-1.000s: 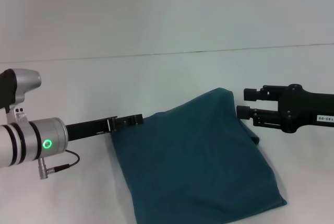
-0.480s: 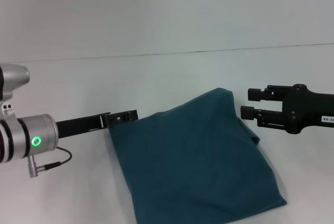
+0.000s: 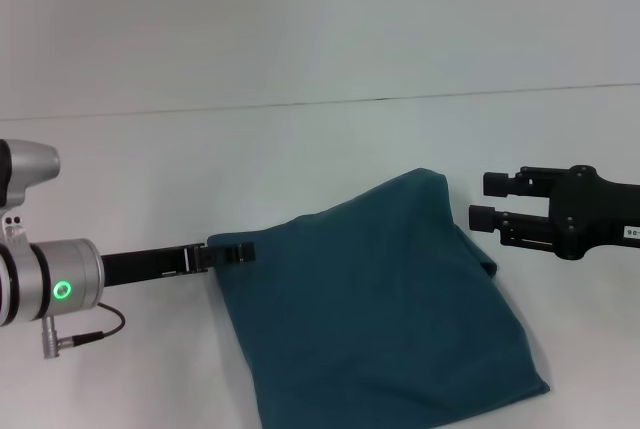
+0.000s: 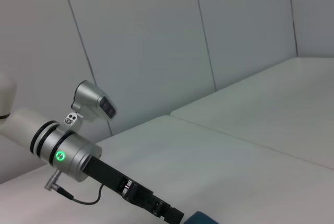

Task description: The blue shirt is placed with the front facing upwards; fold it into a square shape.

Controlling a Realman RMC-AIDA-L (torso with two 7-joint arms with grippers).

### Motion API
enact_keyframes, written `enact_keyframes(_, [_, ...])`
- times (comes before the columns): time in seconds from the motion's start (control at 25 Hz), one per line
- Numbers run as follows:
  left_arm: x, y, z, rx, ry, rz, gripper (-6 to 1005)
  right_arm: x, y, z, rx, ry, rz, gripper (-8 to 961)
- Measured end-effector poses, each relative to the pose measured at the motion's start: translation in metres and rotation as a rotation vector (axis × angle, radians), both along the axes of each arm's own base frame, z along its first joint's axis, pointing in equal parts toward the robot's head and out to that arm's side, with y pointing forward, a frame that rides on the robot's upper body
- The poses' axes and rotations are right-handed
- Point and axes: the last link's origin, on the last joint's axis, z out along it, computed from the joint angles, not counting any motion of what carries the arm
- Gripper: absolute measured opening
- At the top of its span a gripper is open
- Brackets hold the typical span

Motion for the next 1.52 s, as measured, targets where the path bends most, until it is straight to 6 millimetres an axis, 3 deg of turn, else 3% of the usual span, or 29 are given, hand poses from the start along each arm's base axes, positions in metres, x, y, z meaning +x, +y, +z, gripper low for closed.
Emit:
enact_keyframes(0.52, [0.011, -0.004, -0.009, -0.059, 0.005, -0.05, 838, 0.002, -0.001, -0.001, -0.002, -0.001, -0.001, 603])
enact_keyframes(1.12, [0.011, 0.002, -0.005, -0.036, 0.031, -0.063, 829, 0.001, -0.001, -0.003, -0.003, -0.002, 0.003, 601])
enact_keyframes(1.32, [0.007, 0.003, -0.005, -0.036, 0.069, -0.057, 637, 0.0, -0.001, -0.005, -0.007, -0.006, 0.004, 602])
enact_keyframes(1.52, [0.007, 0.003, -0.005, -0.037, 0.073, -0.058, 540, 0.0, -0.001, -0.005, -0.007, -0.004, 0.005, 601])
